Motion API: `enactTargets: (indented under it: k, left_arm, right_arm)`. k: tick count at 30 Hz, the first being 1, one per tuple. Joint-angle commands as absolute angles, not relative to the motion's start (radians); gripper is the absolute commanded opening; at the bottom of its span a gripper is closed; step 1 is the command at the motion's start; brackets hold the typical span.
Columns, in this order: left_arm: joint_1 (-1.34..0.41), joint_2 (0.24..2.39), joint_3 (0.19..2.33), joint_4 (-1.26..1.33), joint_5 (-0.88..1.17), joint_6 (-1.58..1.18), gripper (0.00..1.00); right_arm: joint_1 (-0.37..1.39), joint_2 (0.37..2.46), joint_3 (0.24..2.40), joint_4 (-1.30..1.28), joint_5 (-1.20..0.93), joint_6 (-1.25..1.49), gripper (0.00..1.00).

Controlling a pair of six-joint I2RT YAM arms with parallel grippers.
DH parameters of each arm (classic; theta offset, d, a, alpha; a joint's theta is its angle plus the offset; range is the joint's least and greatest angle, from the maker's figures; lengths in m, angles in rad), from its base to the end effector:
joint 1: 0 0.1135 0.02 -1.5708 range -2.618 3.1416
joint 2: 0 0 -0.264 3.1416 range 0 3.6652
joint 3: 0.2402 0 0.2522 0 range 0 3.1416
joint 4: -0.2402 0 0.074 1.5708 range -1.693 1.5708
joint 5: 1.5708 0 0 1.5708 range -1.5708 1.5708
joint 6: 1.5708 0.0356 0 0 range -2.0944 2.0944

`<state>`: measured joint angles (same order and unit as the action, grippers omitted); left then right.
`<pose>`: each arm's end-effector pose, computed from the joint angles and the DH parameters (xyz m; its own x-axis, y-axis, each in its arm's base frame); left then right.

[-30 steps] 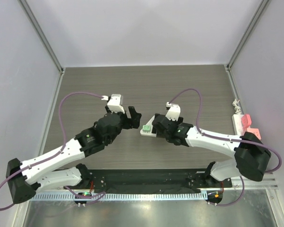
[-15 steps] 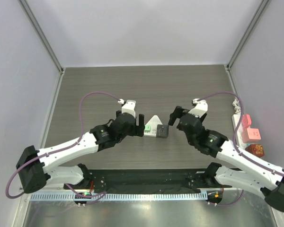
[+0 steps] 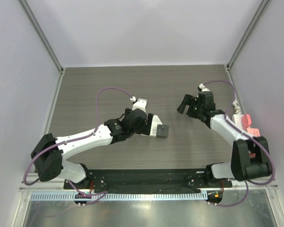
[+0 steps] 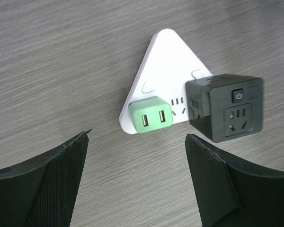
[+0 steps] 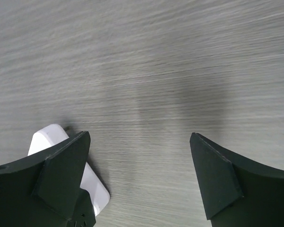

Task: Pull the plug off the socket

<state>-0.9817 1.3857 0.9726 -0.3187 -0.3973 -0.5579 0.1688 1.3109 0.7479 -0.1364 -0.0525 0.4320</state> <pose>0.1778 -0.2412 0.2582 -0.6362 0.0734 -0.7680 0.3182 0.9318 -0.1745 0.2709 0.0481 0.2181 -0.6631 0.3111 -0.6808 0.0774 0.9331 0.3511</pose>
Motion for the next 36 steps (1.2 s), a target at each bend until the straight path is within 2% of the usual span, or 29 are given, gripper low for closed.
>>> enactTargets:
  k: [1, 7, 10, 14, 20, 30, 36]
  left_arm:
    - [-0.989, 1.416, 1.005, -0.295, -0.423, -0.545, 0.84]
    - [-0.992, 1.428, 0.986, -0.241, -0.428, -0.542, 0.84]
    - [-0.992, 1.450, 0.997, -0.241, -0.411, -0.531, 0.83]
    - [-0.994, 1.480, 1.005, -0.241, -0.407, -0.538, 0.81]
    - [-1.008, 1.528, 1.015, -0.236, -0.413, -0.543, 0.80]
    - [-1.008, 1.594, 1.049, -0.227, -0.452, -0.535, 0.79]
    - [-1.008, 1.631, 1.081, -0.247, -0.475, -0.508, 0.74]
  right_arm:
    - [0.114, 1.408, 0.815, -0.037, -0.393, 0.390, 0.91]
    - [0.112, 1.535, 0.710, 0.300, -0.609, 0.535, 0.81]
    - [0.112, 1.606, 0.677, 0.417, -0.649, 0.601, 0.75]
    - [0.112, 1.634, 0.649, 0.520, -0.684, 0.656, 0.73]
    - [0.115, 1.634, 0.598, 0.623, -0.706, 0.706, 0.72]
    - [0.136, 1.657, 0.578, 0.655, -0.724, 0.713, 0.67]
    - [0.155, 1.690, 0.589, 0.655, -0.729, 0.710, 0.65]
